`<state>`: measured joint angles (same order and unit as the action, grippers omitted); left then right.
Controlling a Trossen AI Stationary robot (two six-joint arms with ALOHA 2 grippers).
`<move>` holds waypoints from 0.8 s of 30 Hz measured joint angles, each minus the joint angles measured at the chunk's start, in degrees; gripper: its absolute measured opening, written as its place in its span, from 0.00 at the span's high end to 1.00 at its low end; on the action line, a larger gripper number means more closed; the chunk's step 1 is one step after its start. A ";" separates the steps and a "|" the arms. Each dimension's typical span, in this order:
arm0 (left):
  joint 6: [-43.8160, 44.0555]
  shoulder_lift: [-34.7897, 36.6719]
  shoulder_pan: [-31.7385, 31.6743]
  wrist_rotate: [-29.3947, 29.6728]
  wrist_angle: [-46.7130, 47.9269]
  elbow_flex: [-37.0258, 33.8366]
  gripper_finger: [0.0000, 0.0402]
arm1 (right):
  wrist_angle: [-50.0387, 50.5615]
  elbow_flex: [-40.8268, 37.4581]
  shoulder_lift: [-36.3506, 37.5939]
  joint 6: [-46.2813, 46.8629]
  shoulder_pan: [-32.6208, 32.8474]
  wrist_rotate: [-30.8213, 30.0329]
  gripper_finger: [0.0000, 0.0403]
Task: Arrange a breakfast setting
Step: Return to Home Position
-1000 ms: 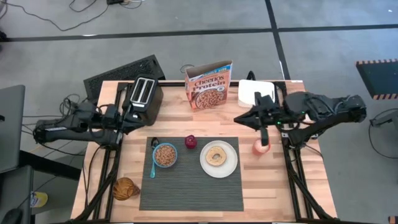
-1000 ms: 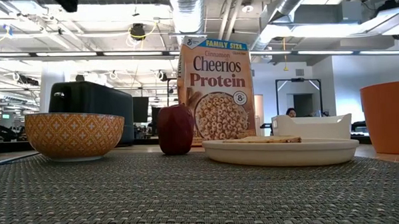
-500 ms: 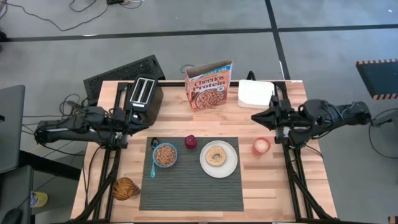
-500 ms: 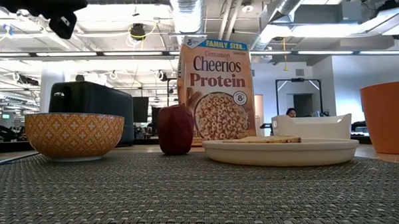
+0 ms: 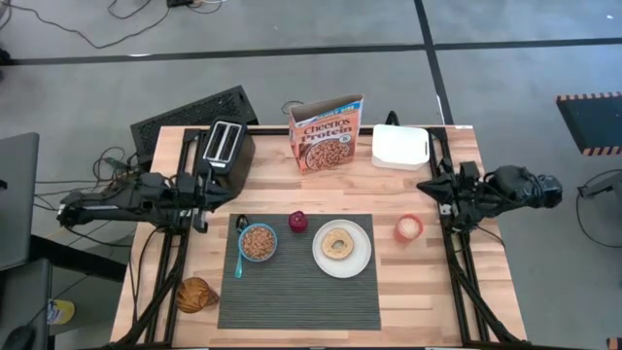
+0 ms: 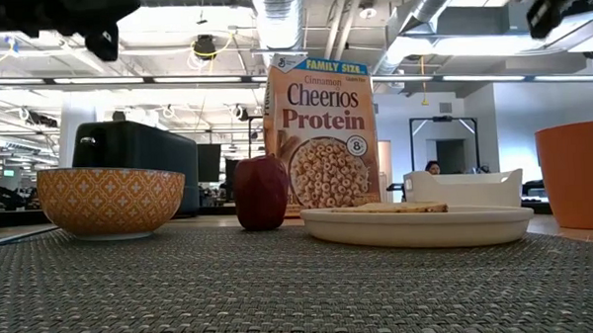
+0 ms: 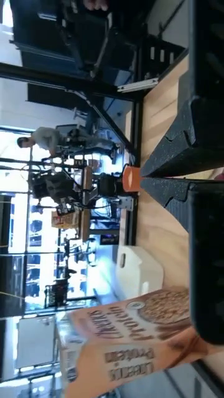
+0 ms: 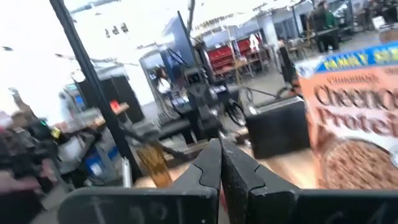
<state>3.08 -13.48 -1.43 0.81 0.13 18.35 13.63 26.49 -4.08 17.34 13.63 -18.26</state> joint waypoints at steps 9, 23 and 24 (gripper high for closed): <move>0.58 -0.22 0.00 0.03 -1.44 -2.54 1.00 | 4.54 -1.84 3.16 -1.58 0.18 0.40 0.89; 0.71 3.35 -0.02 -0.47 -16.29 -14.47 1.00 | -10.14 -17.18 3.98 -6.71 -5.24 5.89 0.88; 1.22 4.25 -0.02 -0.47 -16.71 -15.45 1.00 | -10.47 -17.67 3.98 -7.16 -5.69 7.21 0.88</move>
<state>4.30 -9.23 -1.45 0.34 -16.58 2.90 3.16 8.82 -0.10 10.19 7.93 -11.05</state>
